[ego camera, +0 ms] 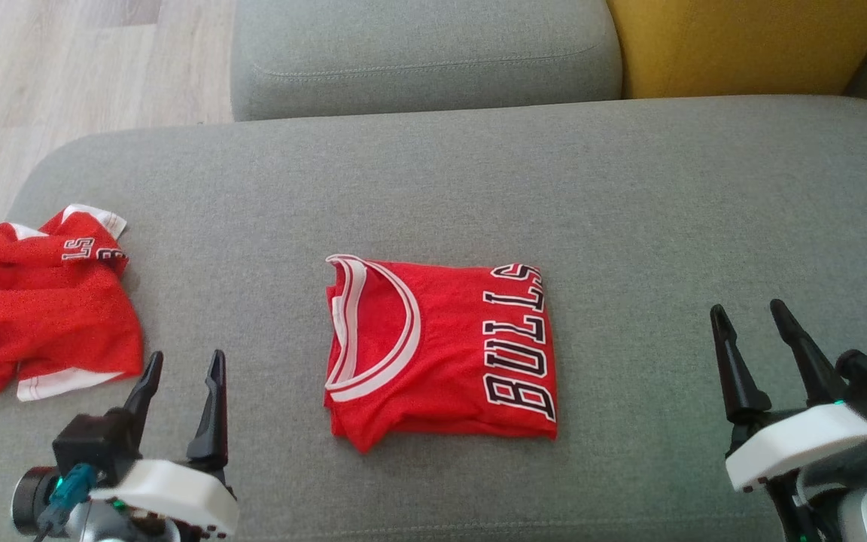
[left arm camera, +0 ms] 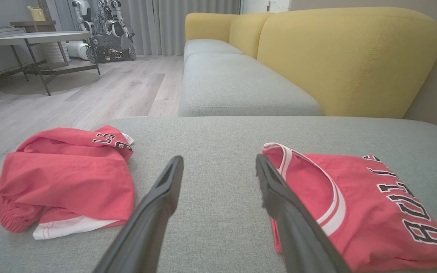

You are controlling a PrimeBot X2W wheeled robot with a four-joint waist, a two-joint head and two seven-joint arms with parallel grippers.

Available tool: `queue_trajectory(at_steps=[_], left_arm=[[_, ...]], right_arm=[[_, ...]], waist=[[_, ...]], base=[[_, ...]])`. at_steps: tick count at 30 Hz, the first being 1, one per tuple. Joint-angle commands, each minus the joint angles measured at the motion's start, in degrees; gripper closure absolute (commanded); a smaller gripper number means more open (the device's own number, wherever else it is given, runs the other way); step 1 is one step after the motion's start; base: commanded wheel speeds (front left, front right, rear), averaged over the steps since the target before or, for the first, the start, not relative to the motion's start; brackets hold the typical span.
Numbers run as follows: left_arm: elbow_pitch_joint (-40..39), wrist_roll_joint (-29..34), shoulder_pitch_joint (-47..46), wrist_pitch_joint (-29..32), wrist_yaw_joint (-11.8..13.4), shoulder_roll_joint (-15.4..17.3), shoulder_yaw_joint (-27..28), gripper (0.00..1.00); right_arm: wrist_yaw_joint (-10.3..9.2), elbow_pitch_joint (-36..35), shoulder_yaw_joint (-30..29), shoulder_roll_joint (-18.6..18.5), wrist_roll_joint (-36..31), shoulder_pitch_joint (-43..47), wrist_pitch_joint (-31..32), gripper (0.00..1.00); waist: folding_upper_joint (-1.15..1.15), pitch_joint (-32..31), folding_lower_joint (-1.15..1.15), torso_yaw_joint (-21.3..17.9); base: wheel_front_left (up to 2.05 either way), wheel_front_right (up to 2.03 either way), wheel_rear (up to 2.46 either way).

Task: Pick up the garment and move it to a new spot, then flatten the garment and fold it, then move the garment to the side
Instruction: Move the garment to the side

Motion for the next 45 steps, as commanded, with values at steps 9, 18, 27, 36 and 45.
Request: queue_trajectory(at_steps=[9, 18, 27, 36, 45], left_arm=[[-2.1, -0.4, -3.5, -0.2, 0.3, 1.4, 1.6, 0.0], [-2.3, 0.2, -7.2, -0.5, -0.5, 1.0, 0.1, 0.0], [-0.1, 0.6, -13.1, -2.3, -2.7, -0.4, -1.7, 0.0], [3.2, 0.5, -17.1, -4.5, -4.1, -2.6, -2.8, 0.0], [4.6, 0.7, -18.0, -5.5, -4.1, -3.3, -2.3, 0.0]], right_arm=[[-0.05, -1.6, 1.5, -0.9, 0.0, -2.2, -0.7, 0.0], [-0.05, 1.6, 1.9, -0.7, 0.6, -5.5, -0.6, 0.0], [-0.05, 13.5, 7.1, 0.1, 1.7, -14.4, 0.0, 0.0], [-0.05, 27.4, 14.0, 1.4, 4.0, -19.6, -0.2, 0.0], [-0.05, 32.2, 16.8, 2.4, 6.5, -21.5, 1.8, 1.0]], waist=[[0.0, 0.3, 0.0, 0.4], [0.0, 3.5, 0.0, 2.7], [0.0, 8.7, 0.0, 6.7], [0.0, 12.9, 0.0, 9.7], [0.0, 14.1, 0.0, 8.8]], base=[[0.0, 0.0, 0.0], [0.0, 0.0, 0.0], [0.0, 0.0, 0.0], [0.0, 0.0, 0.0], [0.0, 0.0, 0.0]])
